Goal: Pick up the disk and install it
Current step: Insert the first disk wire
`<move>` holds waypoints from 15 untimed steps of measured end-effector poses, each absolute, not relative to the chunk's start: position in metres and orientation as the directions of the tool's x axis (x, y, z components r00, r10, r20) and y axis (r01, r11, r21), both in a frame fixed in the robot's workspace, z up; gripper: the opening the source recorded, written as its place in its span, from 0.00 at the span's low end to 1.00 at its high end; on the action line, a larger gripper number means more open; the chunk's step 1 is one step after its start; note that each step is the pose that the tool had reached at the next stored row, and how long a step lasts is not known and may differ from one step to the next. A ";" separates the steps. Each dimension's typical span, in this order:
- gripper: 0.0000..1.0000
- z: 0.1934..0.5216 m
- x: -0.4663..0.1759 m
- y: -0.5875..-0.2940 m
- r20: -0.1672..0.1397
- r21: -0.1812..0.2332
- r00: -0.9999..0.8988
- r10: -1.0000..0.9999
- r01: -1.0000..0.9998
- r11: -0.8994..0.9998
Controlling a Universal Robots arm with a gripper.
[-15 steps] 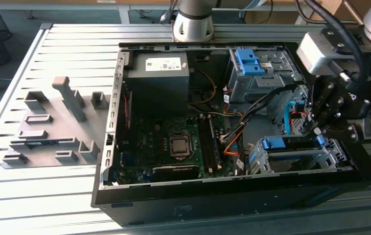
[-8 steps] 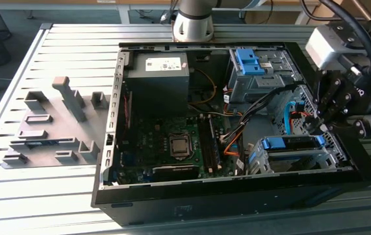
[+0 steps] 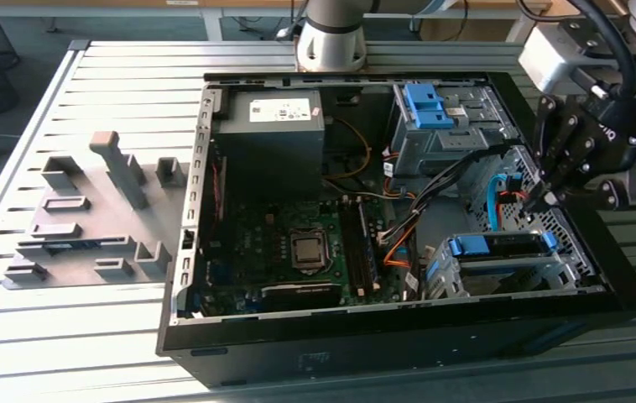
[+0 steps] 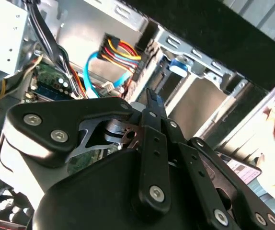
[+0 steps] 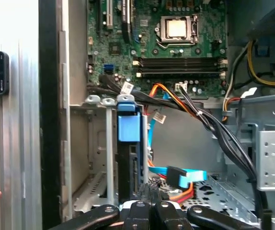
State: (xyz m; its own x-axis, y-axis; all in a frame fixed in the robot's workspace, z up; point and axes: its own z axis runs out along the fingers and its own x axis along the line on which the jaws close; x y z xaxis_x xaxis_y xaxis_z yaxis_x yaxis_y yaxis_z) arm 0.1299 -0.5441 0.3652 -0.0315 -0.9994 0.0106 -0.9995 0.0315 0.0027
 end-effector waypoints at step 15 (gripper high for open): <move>0.25 0.360 0.137 -0.527 0.023 0.003 -0.032 -0.999 -0.999 0.032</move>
